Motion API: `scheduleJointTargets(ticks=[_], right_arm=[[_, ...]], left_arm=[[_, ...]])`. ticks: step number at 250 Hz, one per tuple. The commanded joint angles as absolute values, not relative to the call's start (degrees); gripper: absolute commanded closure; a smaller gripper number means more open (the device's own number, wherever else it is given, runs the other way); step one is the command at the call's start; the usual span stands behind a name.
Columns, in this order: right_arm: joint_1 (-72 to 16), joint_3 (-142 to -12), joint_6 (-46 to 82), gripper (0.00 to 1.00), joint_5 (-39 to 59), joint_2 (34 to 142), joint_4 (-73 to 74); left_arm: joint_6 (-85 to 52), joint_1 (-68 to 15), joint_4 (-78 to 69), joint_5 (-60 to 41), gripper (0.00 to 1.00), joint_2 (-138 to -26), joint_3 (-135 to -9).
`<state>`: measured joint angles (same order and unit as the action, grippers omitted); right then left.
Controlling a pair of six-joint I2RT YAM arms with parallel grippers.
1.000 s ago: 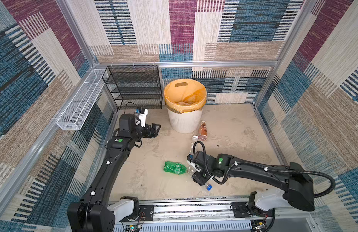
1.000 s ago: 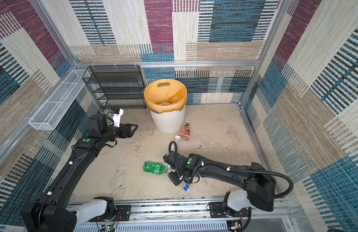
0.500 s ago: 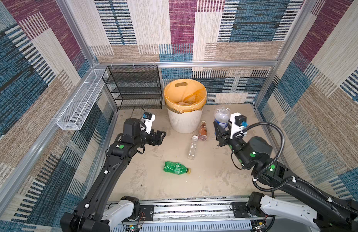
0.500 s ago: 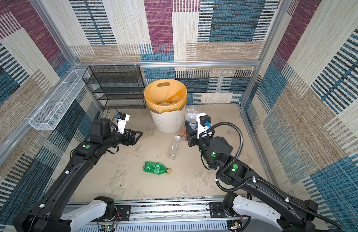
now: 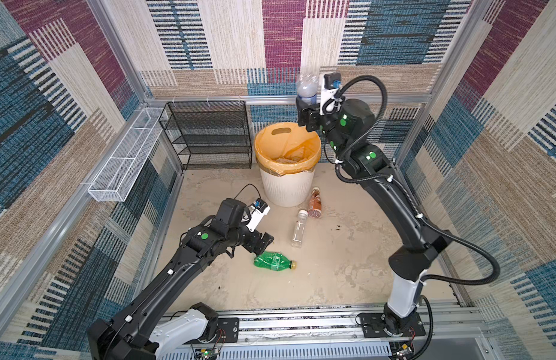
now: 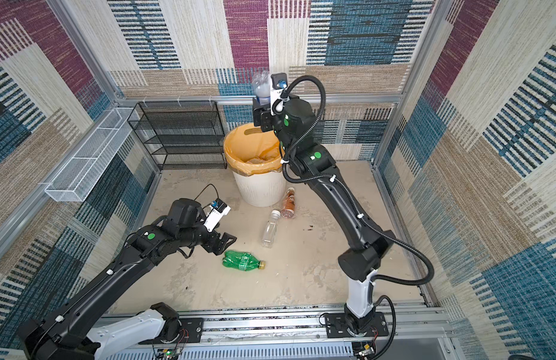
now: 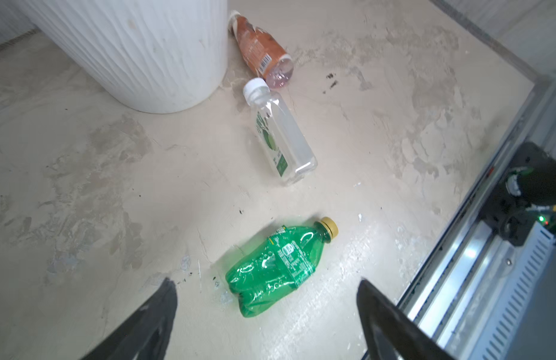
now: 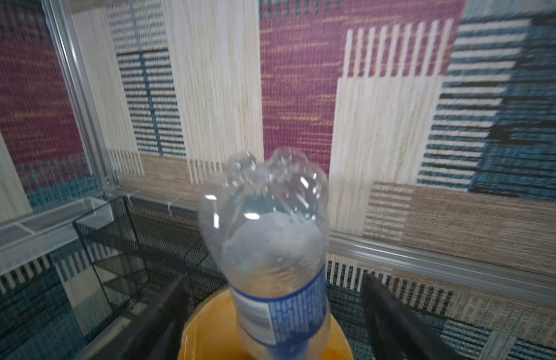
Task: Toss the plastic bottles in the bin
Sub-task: 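Open the right gripper to drop the bottle while the left gripper grasps the green bottle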
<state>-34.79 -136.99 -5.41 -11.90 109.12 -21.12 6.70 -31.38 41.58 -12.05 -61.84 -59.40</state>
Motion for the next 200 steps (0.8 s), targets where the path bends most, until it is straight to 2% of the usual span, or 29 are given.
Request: scheduleJointTargets(ticks=[1,37,74,115,154,200], right_arm=[[-34.4,-141.9,-3.5,0.06,-8.9,108.3,-27.3],[-33.4,-134.8,-4.4,0.03,-11.1,101.8,-24.5],[-32.1,-115.6,-5.1,0.02,-14.7,87.9,-15.7],[-27.8,-93.0,-0.1,0.01,-15.8,73.2,-11.8],[-22.3,-76.0,5.6,0.01,-9.2,65.0,-12.7],[-19.5,-65.2,9.1,0.01,-3.3,61.2,-14.4]], left_arm=[[11.3,-32.1,46.7,-12.7,0.08,-62.8,-60.0],[12.4,-33.8,47.0,-13.0,0.07,-63.3,-59.1],[16.5,-36.7,46.5,-11.3,0.05,-63.3,-57.0],[21.7,-40.1,45.2,-9.3,0.03,-65.7,-55.0],[27.0,-43.5,44.5,-6.2,0.01,-70.4,-54.9],[31.7,-44.8,43.6,-2.9,0.01,-76.5,-55.7]])
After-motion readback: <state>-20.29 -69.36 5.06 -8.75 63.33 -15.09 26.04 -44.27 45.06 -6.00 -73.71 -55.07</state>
